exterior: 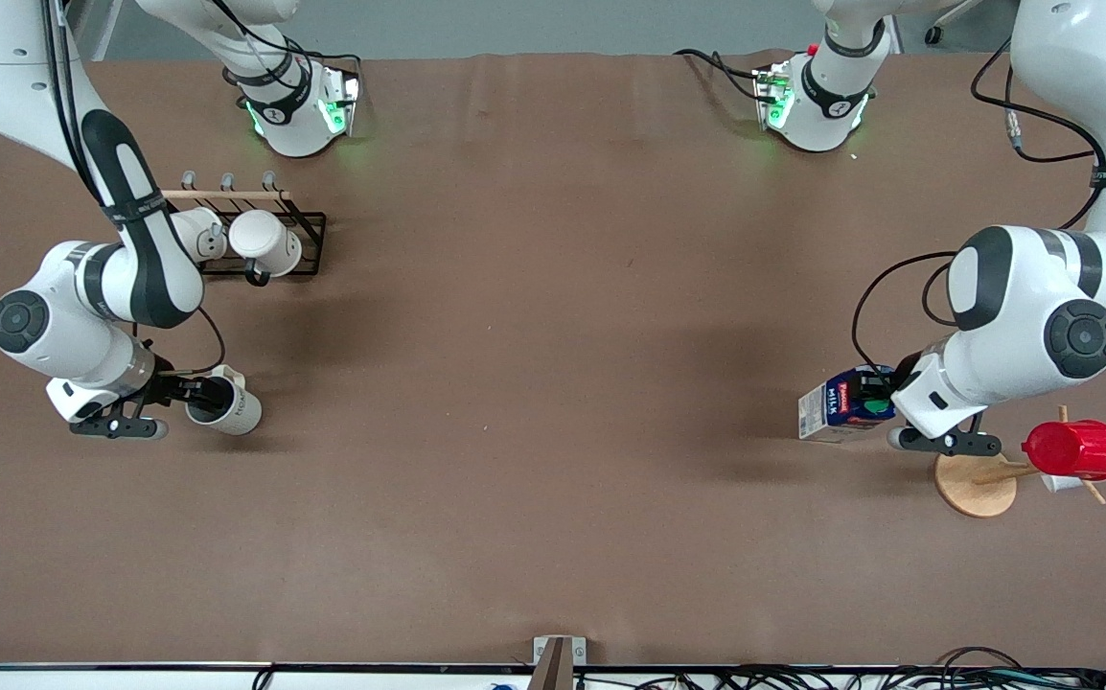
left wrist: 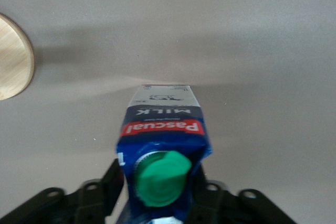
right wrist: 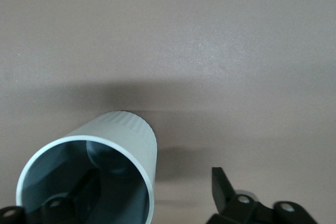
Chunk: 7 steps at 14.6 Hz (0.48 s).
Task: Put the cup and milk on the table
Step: 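Grasp the white mug with the right gripper while the left gripper grasps the milk, then carry the mug and the milk toward the table middle with both grippers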
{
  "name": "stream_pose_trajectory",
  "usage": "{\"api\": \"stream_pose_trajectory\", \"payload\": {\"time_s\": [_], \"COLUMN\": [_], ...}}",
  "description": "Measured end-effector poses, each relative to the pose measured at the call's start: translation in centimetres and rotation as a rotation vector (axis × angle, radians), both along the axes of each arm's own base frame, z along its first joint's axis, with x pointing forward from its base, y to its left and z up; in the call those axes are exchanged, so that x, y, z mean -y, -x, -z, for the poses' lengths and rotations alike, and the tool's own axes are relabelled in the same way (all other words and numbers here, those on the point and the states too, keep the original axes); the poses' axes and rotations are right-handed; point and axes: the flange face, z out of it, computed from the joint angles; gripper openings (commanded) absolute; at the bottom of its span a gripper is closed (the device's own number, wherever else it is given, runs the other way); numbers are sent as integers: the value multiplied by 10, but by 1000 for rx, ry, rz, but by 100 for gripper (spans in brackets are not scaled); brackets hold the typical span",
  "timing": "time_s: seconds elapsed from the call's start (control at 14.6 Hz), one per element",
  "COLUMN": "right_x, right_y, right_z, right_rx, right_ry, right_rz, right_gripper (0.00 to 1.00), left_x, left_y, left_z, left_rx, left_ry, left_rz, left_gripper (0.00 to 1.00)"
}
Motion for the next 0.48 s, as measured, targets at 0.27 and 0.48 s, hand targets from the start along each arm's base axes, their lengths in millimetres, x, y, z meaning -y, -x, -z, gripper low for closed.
{"api": "stream_pose_trajectory", "payload": {"time_s": [0.27, 0.48], "right_x": [-2, -3], "right_y": [1, 1], "right_z": [1, 1], "right_rx": [-15, -13], "right_ry": [-3, -4], "right_rz": [-5, -4], "right_gripper": [1, 0], "left_x": [1, 5], "left_y": [0, -4], "left_z": [-1, -13], "left_rx": [4, 28], "left_ry": [1, 5], "left_rz": [2, 7], "left_gripper": [34, 34]}}
